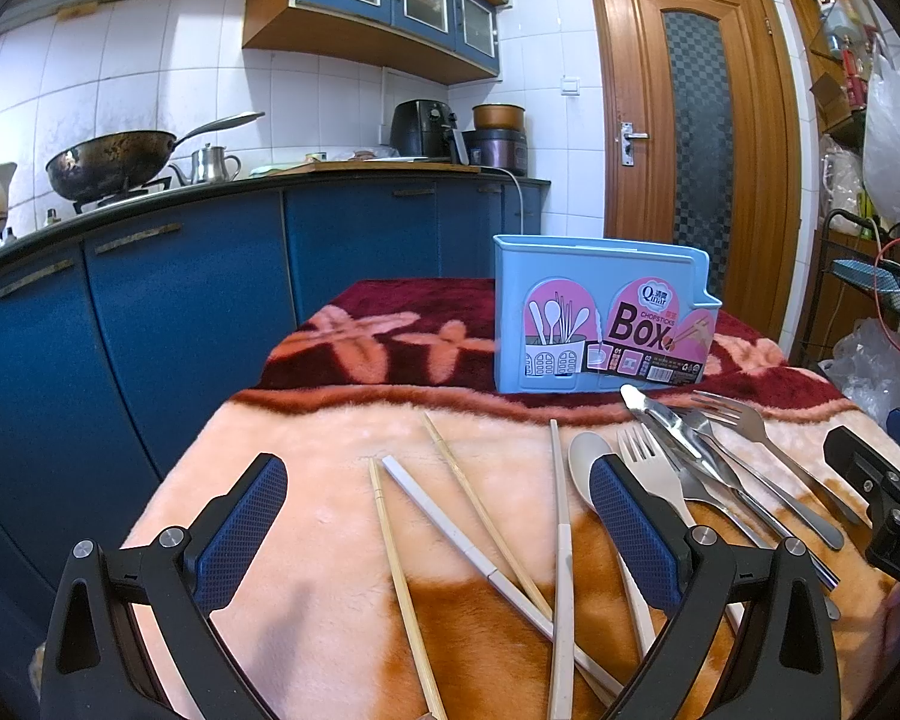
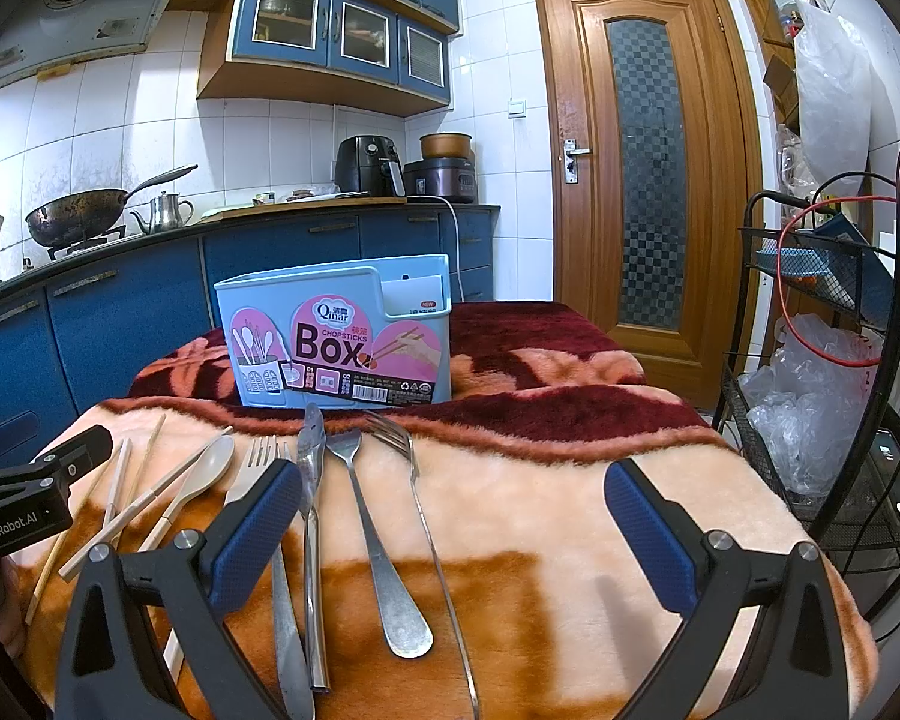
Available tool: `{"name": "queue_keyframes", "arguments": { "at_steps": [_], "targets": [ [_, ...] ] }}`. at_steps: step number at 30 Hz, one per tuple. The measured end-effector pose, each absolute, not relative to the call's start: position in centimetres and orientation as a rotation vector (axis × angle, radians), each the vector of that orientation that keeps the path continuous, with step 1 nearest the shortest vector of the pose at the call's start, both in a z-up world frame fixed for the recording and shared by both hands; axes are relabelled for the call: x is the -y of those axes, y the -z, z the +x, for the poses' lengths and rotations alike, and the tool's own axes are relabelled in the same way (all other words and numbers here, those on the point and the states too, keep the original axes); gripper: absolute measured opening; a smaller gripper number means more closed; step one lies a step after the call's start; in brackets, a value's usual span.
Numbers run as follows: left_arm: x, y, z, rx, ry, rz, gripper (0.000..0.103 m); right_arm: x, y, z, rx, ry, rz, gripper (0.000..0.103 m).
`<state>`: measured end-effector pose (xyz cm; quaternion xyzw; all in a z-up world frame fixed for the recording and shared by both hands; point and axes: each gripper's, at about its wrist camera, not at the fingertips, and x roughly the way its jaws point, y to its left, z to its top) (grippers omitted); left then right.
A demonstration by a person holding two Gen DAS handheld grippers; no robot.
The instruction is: Organize utensils
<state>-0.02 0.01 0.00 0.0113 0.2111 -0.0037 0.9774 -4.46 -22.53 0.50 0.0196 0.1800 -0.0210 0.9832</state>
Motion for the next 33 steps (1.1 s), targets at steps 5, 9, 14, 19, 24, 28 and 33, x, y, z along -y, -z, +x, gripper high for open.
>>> {"name": "queue_keyframes", "arguments": {
  "at_steps": [5,9,14,19,24,28,33],
  "targets": [
    [-0.01,0.0,-0.02,-0.426,0.008,0.023,0.101,22.53,-0.5,-4.47,-0.362,0.042,0.039,0.103],
    [-0.01,0.0,-0.02,-0.426,0.008,0.023,0.101,22.53,-0.5,-4.48,-0.362,0.042,0.039,0.103],
    [-0.01,0.0,-0.02,-0.425,0.008,0.023,0.101,22.55,-0.49,-4.49,-0.362,0.042,0.039,0.103],
    [-0.01,0.0,-0.02,-0.426,0.007,0.023,0.101,22.55,-0.49,-4.49,-0.362,0.042,0.039,0.103],
    [-0.01,0.0,-0.02,-0.426,0.007,0.022,0.101,22.59,-0.48,-4.5,-0.362,0.042,0.039,0.103],
    [-0.01,0.0,-0.02,-0.426,0.006,0.022,0.101,22.61,-0.45,-4.48,-0.366,0.039,0.039,0.103],
    [-0.28,0.03,0.26,-0.439,0.009,0.022,0.101,22.72,-0.4,-4.51,-0.382,0.029,0.046,0.103]
  ]
}}
